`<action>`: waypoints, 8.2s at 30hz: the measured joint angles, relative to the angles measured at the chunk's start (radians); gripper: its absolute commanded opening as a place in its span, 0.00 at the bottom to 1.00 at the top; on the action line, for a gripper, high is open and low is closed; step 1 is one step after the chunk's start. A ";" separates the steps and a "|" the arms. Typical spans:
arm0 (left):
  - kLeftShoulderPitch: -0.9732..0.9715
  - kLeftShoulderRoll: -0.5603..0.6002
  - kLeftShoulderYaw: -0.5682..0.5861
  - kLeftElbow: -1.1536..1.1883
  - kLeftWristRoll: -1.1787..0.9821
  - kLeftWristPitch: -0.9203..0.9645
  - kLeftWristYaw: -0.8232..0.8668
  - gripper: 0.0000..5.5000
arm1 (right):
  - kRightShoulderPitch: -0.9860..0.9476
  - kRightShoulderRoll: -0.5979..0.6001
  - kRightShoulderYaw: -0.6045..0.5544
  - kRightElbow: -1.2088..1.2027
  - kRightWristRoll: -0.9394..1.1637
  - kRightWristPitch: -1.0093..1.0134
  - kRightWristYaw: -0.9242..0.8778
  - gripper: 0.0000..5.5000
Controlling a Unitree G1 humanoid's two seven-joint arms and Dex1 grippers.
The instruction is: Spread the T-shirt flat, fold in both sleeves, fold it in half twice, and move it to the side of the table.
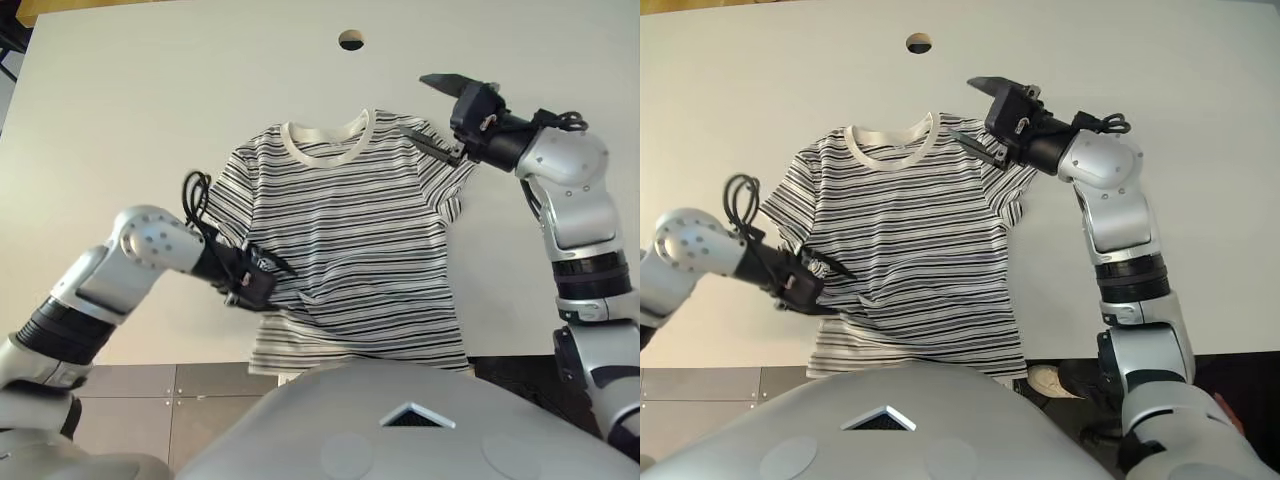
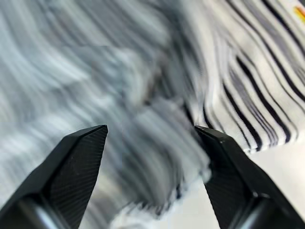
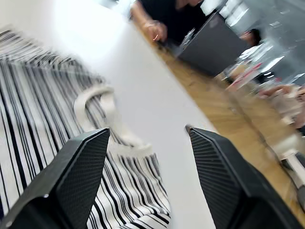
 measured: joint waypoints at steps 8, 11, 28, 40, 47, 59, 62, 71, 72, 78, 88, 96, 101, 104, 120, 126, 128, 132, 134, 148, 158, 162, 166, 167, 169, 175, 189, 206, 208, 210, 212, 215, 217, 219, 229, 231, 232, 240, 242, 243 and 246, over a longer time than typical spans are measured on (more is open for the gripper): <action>-0.099 0.034 0.182 0.017 -0.212 0.180 -0.075 0.60 | -0.267 0.126 0.165 0.477 -0.139 -0.113 0.098 0.56; -0.076 0.036 0.185 -0.034 -0.245 0.243 -0.088 0.60 | -0.326 0.193 0.194 0.664 -0.186 -0.155 0.073 0.56; -0.158 0.002 0.222 0.023 -0.228 0.253 -0.088 0.60 | -0.604 0.266 0.253 1.171 -0.407 -0.178 -0.183 0.56; -0.184 -0.050 0.185 0.108 -0.123 0.167 -0.085 0.60 | -0.612 0.300 0.111 1.193 -0.329 -0.181 -0.201 0.56; -0.325 -0.081 0.112 0.554 0.149 -0.204 -0.020 0.60 | -0.801 0.290 -0.087 1.143 -0.147 -0.108 -0.022 0.56; -0.654 -0.197 -0.187 1.098 0.931 -0.720 0.816 0.60 | -0.781 0.275 -0.145 0.930 -0.051 -0.093 0.164 0.56; -0.699 -0.249 -0.303 1.181 1.107 -0.710 1.068 0.60 | -0.733 0.274 -0.147 0.815 -0.025 -0.059 0.187 0.56; -0.767 -0.284 -0.473 1.308 1.243 -0.707 1.315 0.60 | -0.672 0.271 -0.135 0.603 0.006 0.027 0.186 0.56; -0.770 -0.284 -0.483 1.311 1.244 -0.708 1.322 0.60 | -0.664 0.271 -0.133 0.600 0.006 0.030 0.184 0.56; -0.790 -0.276 -0.524 1.330 1.244 -0.727 1.338 0.60 | -0.650 0.271 -0.128 0.596 0.006 0.043 0.171 0.56; -0.790 -0.226 -0.500 1.369 1.177 -0.806 1.307 0.60 | -0.647 0.258 -0.101 0.665 -0.016 0.023 0.140 0.56; -0.786 -0.219 -0.510 1.370 1.181 -0.784 1.301 0.60 | -0.643 0.258 -0.092 0.664 -0.014 0.019 0.140 0.56; -0.785 -0.235 -0.533 1.377 1.199 -0.746 1.337 0.60 | -0.641 0.257 -0.092 0.661 -0.008 0.019 0.140 0.56; -0.789 -0.247 -0.565 1.377 1.221 -0.720 1.370 0.60 | -0.641 0.258 -0.092 0.661 -0.005 0.019 0.140 0.56; -0.779 -0.276 -0.578 1.388 1.215 -0.737 1.371 0.20 | -0.641 0.259 -0.091 0.708 -0.009 0.009 0.113 0.56; -0.777 -0.322 -0.577 1.394 1.201 -0.729 1.378 0.02 | -0.641 0.259 -0.090 0.710 -0.009 0.008 0.112 0.56; -0.777 -0.335 -0.577 1.399 1.200 -0.719 1.384 0.02 | -0.641 0.259 -0.090 0.709 -0.009 0.008 0.112 0.56; -0.777 -0.348 -0.578 1.407 1.200 -0.708 1.399 0.02 | -0.639 0.259 -0.091 0.701 -0.008 0.008 0.113 0.56; -0.778 -0.347 -0.579 1.408 1.200 -0.709 1.399 0.02 | -0.636 0.259 -0.091 0.698 -0.006 0.008 0.113 0.56; -0.784 -0.249 -0.591 1.388 1.192 -0.804 1.353 0.02 | -0.621 0.256 -0.090 0.693 -0.006 0.008 0.115 0.56; -0.797 -0.199 -0.490 1.331 1.122 -0.845 1.304 0.02 | -0.612 0.258 -0.078 0.693 -0.006 0.008 0.117 0.56; -0.818 -0.192 -0.453 1.299 1.101 -0.867 1.290 0.02 | -0.607 0.258 -0.075 0.694 -0.006 0.008 0.118 0.56; -0.832 -0.193 -0.434 1.269 1.084 -0.893 1.240 0.02 | -0.607 0.258 -0.075 0.694 -0.006 0.008 0.118 0.56; -0.836 -0.200 -0.432 1.261 1.080 -0.899 1.230 0.02 | -0.607 0.258 -0.075 0.694 -0.006 0.008 0.118 0.56; -0.836 -0.222 -0.432 1.244 1.080 -0.911 1.207 0.02 | -0.607 0.258 -0.075 0.694 -0.006 0.008 0.118 0.56; -0.806 -0.306 -0.439 1.209 1.078 -0.921 1.130 0.02 | -0.607 0.257 -0.076 0.704 -0.006 0.008 0.117 0.56; -0.819 -0.435 -0.390 1.307 0.982 -0.819 1.039 0.02 | -0.583 0.256 -0.076 0.723 -0.007 0.008 0.105 0.56; -0.778 -0.576 -0.327 1.364 0.848 -0.706 0.893 0.35 | -0.578 0.253 -0.077 0.751 -0.007 0.004 0.092 0.56; -0.776 -0.581 -0.314 1.365 0.827 -0.707 0.886 0.40 | -0.578 0.248 -0.077 0.766 -0.010 0.003 0.089 0.56; -0.775 -0.584 -0.276 1.364 0.780 -0.712 0.881 0.46 | -0.579 0.236 -0.076 0.805 -0.021 -0.014 0.080 0.56; -0.775 -0.582 -0.251 1.359 0.761 -0.714 0.876 0.51 | -0.583 0.218 -0.076 0.857 -0.040 -0.033 0.066 0.56; -0.777 -0.559 -0.245 1.348 0.756 -0.713 0.878 0.59 | -0.591 0.183 -0.076 0.928 -0.066 -0.063 0.053 0.56; -0.788 -0.525 -0.250 1.345 0.783 -0.704 0.891 0.64 | -0.596 0.163 -0.076 0.963 -0.076 -0.073 0.051 0.56; -0.797 -0.500 -0.257 1.345 0.807 -0.694 0.901 0.69 | -0.608 0.158 -0.076 0.980 -0.081 -0.083 0.051 0.56; -0.888 -0.336 -0.177 1.324 0.807 -0.687 1.043 0.78 | -0.610 -0.032 0.116 1.093 -0.377 -0.328 -0.054 0.56; -0.888 -0.306 -0.187 1.316 0.842 -0.694 1.080 0.78 | -0.589 -0.079 0.163 1.102 -0.444 -0.423 -0.094 0.56; -0.888 -0.294 -0.195 1.312 0.856 -0.700 1.095 0.78 | -0.573 -0.105 0.179 1.111 -0.468 -0.460 -0.108 0.56; -0.887 -0.274 -0.210 1.306 0.886 -0.728 1.137 0.78 | -0.492 -0.155 0.237 1.146 -0.552 -0.590 -0.175 0.56; -0.887 -0.273 -0.212 1.306 0.887 -0.732 1.141 0.78 | -0.471 -0.163 0.240 1.152 -0.563 -0.601 -0.198 0.56; -0.886 -0.274 -0.212 1.306 0.888 -0.732 1.142 0.78 | -0.466 -0.168 0.241 1.152 -0.565 -0.608 -0.207 0.56; -0.878 -0.273 -0.210 1.312 0.884 -0.738 1.141 0.78 | -0.462 -0.174 0.244 1.153 -0.574 -0.615 -0.224 0.56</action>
